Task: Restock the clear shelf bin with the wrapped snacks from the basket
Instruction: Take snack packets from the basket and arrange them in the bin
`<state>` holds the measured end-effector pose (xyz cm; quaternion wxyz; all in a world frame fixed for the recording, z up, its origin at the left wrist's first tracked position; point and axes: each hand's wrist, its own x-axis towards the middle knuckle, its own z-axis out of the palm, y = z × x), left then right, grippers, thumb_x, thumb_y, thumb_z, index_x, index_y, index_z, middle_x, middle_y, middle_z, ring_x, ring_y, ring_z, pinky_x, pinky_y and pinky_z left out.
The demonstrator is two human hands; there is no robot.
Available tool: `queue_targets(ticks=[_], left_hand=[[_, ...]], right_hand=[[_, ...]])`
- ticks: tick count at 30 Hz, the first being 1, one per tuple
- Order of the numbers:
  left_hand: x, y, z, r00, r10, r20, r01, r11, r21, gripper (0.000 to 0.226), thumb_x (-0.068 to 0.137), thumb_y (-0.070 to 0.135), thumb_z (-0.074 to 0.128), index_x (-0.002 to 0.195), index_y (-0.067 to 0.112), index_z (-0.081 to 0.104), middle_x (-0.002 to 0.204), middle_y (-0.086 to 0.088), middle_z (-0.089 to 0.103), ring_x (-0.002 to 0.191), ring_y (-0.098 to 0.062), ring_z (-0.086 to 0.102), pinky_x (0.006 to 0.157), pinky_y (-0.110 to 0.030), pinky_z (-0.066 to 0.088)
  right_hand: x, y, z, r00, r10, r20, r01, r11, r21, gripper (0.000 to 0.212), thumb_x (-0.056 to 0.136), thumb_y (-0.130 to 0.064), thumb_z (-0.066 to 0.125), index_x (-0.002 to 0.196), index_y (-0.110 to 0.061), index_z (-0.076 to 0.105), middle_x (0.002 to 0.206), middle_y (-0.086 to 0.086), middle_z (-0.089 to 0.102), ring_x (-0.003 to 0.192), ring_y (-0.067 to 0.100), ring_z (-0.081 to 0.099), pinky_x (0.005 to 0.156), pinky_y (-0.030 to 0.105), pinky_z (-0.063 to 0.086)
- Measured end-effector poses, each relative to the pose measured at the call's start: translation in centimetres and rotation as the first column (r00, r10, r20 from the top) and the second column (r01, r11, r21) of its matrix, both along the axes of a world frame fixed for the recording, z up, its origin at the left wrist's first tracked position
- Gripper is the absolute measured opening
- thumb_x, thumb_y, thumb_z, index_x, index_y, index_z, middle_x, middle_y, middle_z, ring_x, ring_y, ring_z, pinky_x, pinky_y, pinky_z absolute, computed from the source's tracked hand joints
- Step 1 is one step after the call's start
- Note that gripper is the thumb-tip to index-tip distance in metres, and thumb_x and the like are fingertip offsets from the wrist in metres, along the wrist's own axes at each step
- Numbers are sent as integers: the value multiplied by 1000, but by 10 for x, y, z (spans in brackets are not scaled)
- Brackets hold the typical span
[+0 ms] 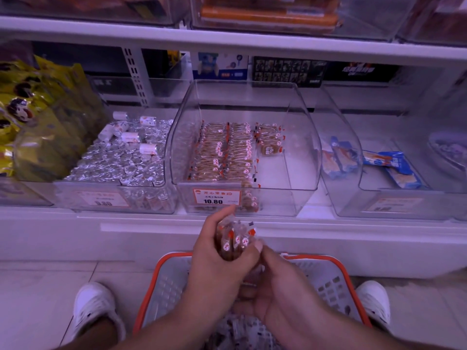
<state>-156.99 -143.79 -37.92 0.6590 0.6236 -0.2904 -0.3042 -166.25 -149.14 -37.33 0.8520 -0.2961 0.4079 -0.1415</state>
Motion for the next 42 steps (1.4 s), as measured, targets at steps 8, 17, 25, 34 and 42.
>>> queue_targets(ticks=[8, 17, 25, 34, 42], left_hand=[[4, 5, 4, 960, -230, 159, 236, 972, -17, 88, 63, 57, 86, 135, 49, 35, 122, 30, 61, 105, 3, 65, 89, -12, 49], [11, 3, 7, 986, 5, 166, 20, 989, -149, 81, 50, 18, 93, 117, 48, 59, 103, 10, 70, 82, -7, 71, 69, -17, 55], [1, 4, 1, 995, -99, 25, 100, 993, -62, 69, 53, 9, 89, 112, 33, 61, 94, 5, 75, 81, -7, 69, 72, -16, 52], [11, 1, 14, 977, -211, -19, 208, 973, -97, 85, 59, -6, 84, 125, 43, 62, 90, -3, 75, 80, -13, 69, 73, -22, 55], [36, -4, 37, 939, -340, -43, 329, 930, -165, 92, 68, -1, 84, 143, 37, 46, 113, -15, 74, 101, -27, 72, 80, -30, 57]], right_hand=[[-5, -7, 9, 989, -115, 92, 122, 989, -82, 44, 104, -31, 40, 118, -1, 69, 114, 24, 71, 107, 36, 68, 80, 43, 61], [-4, -11, 11, 989, -72, 127, 91, 984, -154, 50, 100, -38, 43, 114, 2, 69, 112, 29, 69, 105, 41, 68, 80, 49, 60], [-3, -10, 11, 977, -146, 153, 161, 983, -89, 46, 101, -29, 43, 114, 9, 65, 109, 31, 69, 102, 40, 70, 81, 49, 60], [-1, -12, 12, 967, -41, 252, 50, 998, -29, 55, 100, -38, 37, 124, 5, 62, 121, 29, 66, 113, 40, 65, 89, 47, 58], [-12, -34, 29, 931, 138, 337, -97, 986, -138, 50, 103, -38, 43, 137, -2, 54, 140, 25, 54, 133, 41, 49, 111, 53, 40]])
